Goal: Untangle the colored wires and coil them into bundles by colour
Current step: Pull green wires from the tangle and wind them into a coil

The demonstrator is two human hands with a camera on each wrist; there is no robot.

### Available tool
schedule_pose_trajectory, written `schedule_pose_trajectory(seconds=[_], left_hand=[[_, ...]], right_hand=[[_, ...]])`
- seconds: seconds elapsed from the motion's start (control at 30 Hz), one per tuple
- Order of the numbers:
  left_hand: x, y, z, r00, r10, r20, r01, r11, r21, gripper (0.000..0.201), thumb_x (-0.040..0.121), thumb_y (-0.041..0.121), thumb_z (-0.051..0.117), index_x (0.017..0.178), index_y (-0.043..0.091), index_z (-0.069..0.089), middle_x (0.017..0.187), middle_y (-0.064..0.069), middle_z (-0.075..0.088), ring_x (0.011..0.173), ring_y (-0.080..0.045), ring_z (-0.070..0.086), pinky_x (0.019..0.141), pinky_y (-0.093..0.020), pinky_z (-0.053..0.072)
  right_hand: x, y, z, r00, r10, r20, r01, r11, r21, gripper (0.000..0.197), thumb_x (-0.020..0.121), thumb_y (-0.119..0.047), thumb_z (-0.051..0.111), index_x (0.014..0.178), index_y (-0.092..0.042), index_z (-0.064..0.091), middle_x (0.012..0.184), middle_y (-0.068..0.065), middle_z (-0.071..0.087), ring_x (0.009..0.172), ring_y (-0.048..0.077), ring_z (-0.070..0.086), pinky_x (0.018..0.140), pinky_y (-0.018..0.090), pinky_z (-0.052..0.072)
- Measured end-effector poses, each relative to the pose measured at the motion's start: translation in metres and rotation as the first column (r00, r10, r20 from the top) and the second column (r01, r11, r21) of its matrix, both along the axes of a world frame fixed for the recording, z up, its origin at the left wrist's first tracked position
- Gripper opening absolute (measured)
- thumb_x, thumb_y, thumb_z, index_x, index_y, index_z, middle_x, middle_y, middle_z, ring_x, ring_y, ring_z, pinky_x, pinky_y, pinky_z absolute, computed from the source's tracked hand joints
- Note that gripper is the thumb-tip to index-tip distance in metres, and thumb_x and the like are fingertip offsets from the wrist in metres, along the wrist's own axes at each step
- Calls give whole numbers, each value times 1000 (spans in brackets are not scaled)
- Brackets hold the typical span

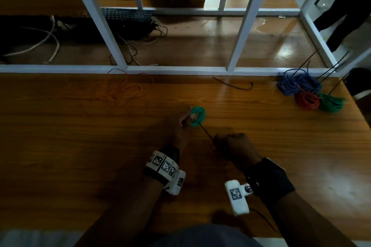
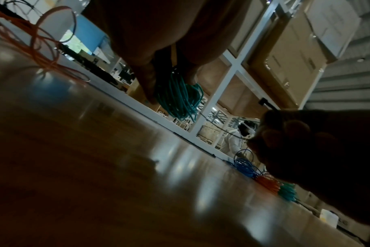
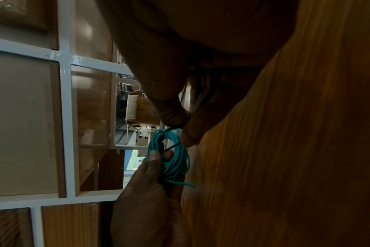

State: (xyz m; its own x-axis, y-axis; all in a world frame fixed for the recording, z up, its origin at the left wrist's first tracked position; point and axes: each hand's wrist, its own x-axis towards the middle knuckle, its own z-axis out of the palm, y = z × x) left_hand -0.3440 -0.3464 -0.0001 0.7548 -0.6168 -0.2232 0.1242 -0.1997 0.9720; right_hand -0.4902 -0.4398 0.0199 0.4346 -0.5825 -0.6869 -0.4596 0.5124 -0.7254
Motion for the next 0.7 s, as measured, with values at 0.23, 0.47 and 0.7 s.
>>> schedule_pose_trajectory(seconds=[0.23,0.47,0.7], left_hand=[[-4,2,1,998,-58,-1,58,998,16,32,100,23,54,131,18,60,128,5,54,118,-10,51,74,-3,46],[-4,-6,6,999,-41,-32,41,999,-9,35,98,20,58,133,19,58,130,7,54,122,-15,54,73,-6,48],[-5,-10,9,998,70,10,-70,997,-17,88,91,19,68,156,29,9,112,4,66,92,0,66,69,-14,54]], right_hand=[[4,0,4,995,2,96,-4,1000,19,20,94,-3,66,75,1,71,77,18,75,68,23,73,65,34,57],[3,-2,0,987,41,153,-48,998,43,13,96,-9,65,93,2,71,86,19,73,66,18,70,58,29,53],[0,0,0,969,55,240,-77,994,82,15,97,-9,62,94,3,71,83,18,69,69,19,66,62,29,51]])
